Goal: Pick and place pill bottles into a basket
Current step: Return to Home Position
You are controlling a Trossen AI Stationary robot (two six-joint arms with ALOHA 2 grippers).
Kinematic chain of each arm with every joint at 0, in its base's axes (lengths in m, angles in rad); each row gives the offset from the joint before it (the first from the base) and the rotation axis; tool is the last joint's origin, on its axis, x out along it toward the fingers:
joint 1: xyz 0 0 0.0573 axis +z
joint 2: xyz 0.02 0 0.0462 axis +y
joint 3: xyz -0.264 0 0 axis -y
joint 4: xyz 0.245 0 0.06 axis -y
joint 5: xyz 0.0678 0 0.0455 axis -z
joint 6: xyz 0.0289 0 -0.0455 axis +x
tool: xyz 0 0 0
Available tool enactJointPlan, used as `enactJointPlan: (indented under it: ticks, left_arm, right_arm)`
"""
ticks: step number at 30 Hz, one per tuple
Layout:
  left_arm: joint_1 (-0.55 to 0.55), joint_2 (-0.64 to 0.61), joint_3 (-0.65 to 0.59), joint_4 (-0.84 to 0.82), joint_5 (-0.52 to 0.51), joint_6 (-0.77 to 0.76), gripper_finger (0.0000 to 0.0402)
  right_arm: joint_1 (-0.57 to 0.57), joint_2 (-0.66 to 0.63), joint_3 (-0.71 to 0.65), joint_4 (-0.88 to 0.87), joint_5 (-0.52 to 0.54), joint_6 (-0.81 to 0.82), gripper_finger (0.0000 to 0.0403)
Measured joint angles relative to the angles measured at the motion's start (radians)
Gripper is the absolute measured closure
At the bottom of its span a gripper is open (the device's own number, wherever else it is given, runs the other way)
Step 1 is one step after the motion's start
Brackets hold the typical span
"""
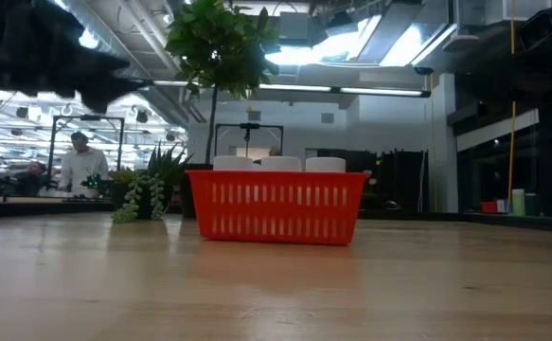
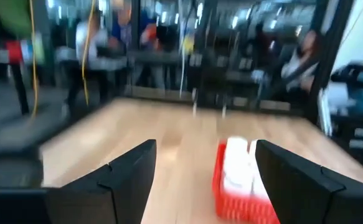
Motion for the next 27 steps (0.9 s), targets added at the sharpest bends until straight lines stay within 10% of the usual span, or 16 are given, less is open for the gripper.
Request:
enactJointPlan:
  ticks: [19, 27]
  left_arm:
    - [-0.033, -0.071, 0.0, -0.079, 0.174, 0.036, 0.0135]
    - [-0.033, -0.068, 0.0, -0.104, -0.011, -0.021, 0.0135]
  right_arm:
    - [0.0, 0.0, 0.0, 0.001, -0.001, 0.0, 0.024]
    - [0.0, 0.0, 0.0, 0.0, -0.001, 0.0, 0.024]
